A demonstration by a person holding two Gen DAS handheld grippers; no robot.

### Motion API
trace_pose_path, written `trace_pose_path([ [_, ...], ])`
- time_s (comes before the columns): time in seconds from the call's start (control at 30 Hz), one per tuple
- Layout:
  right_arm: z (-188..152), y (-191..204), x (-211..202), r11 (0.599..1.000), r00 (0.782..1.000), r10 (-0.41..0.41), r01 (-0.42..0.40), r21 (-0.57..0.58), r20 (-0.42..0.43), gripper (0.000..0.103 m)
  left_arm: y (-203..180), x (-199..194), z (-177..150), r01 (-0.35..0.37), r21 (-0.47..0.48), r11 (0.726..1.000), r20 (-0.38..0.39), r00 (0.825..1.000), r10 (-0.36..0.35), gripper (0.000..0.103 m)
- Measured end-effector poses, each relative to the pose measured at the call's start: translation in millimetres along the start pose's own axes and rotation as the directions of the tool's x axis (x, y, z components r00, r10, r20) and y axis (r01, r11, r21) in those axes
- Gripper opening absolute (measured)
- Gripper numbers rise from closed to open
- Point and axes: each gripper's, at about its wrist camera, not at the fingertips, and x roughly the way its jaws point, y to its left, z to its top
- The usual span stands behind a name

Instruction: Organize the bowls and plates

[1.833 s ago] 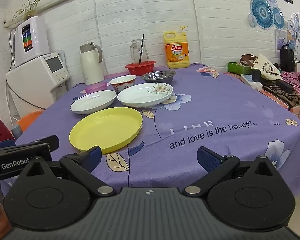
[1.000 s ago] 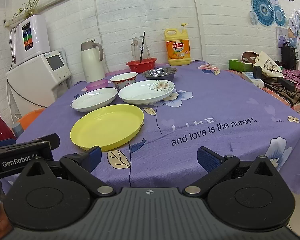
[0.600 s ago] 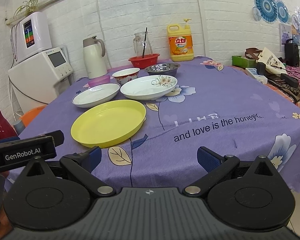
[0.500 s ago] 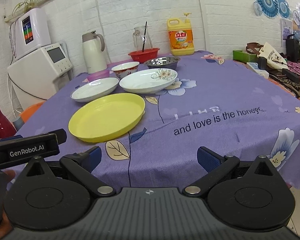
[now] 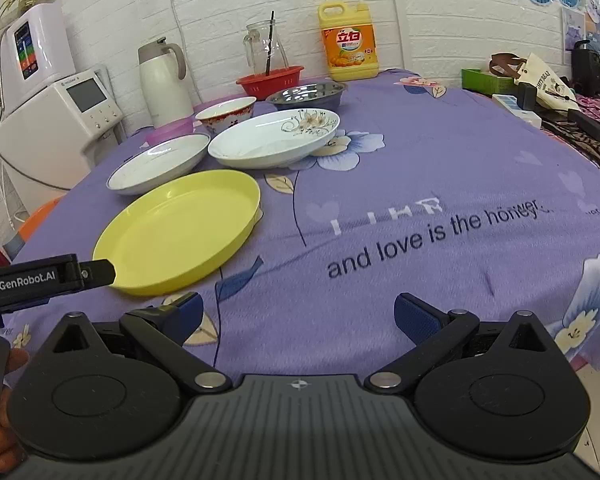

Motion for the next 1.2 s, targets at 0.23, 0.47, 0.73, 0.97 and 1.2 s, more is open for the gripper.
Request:
trace_pose_path([
  [0.23, 37, 21, 62, 0.998, 0.995, 0.027, -0.033, -0.059, -0.098, 0.103, 10, 43, 32, -0.006, -0.013, 1.0, -0.054, 0.999, 0.006, 0.102],
  [0.47, 58, 41, 105, 0.983, 0.991, 0.008, -0.033, -0.181, -0.134, 0.103, 9, 72, 43, 0.003, 0.06, 0.998, -0.083, 0.997, 0.002, 0.102],
  [0.73, 62, 40, 115, 0.967, 0.993, 0.046, -0.071, -0.245, -0.108, 0.103, 6, 78, 44, 0.019, 0.141, 0.99, -0.077, 0.997, -0.008, 0.101],
  [0.97, 70, 41, 107, 0.969, 0.985, 0.112, -0.137, -0.206, -0.129, 0.103, 0, 79, 49, 0.083, 0.123, 0.989, -0.081, 0.994, -0.073, 0.098],
  [1.2, 63, 47, 107, 0.966, 0.985, 0.119, -0.145, -0.217, -0.127, 0.103, -7, 80, 46, 0.08, 0.176, 0.981, -0.055, 0.996, -0.071, 0.083],
])
